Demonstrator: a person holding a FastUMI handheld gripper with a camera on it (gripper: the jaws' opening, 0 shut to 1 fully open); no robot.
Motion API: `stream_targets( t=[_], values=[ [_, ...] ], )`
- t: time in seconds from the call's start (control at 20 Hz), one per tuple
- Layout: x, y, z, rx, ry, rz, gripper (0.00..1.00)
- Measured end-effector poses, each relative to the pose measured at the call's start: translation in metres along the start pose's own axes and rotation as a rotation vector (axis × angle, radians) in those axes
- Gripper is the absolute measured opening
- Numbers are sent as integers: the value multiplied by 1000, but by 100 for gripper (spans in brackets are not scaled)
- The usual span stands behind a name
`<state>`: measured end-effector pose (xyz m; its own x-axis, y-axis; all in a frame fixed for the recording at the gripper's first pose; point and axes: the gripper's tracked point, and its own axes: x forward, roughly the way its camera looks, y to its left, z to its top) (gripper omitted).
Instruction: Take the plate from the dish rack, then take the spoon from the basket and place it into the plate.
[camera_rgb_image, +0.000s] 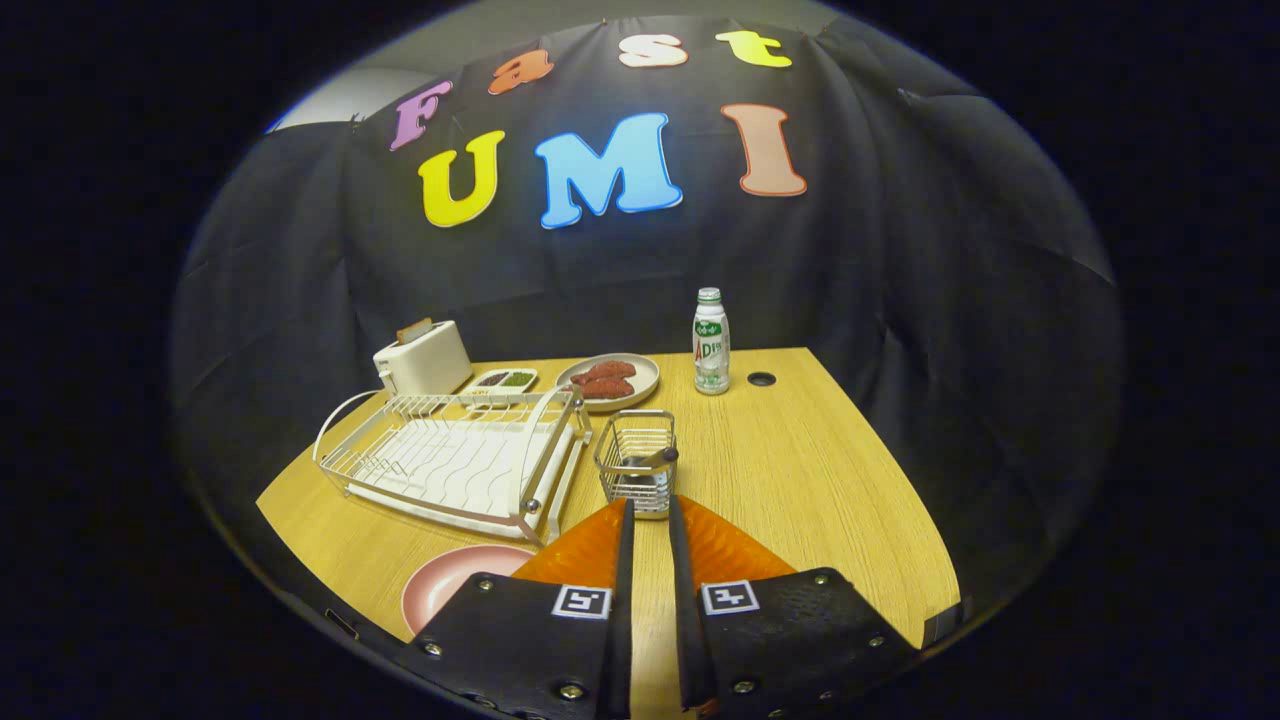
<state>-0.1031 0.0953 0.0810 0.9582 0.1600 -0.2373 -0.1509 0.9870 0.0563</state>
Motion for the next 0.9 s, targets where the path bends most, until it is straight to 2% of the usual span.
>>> stream_targets(
  t=[0.1, 0.2, 0.25, 0.4, 0.65, 0.8, 0.9],
  values=[
    [5, -9, 0, -40, -52, -18, 19],
    [12, -6, -2, -43, -93, 4, 19],
    [18, -5, -5, -45, -104, 11, 22],
    [39, -11, -12, -62, -134, 5, 25],
    [73, -14, -26, -18, -167, 11, 25],
    [83, -15, -14, -14, -228, -7, 25],
    [90, -10, -10, -7, -239, 10, 25]
  ],
)
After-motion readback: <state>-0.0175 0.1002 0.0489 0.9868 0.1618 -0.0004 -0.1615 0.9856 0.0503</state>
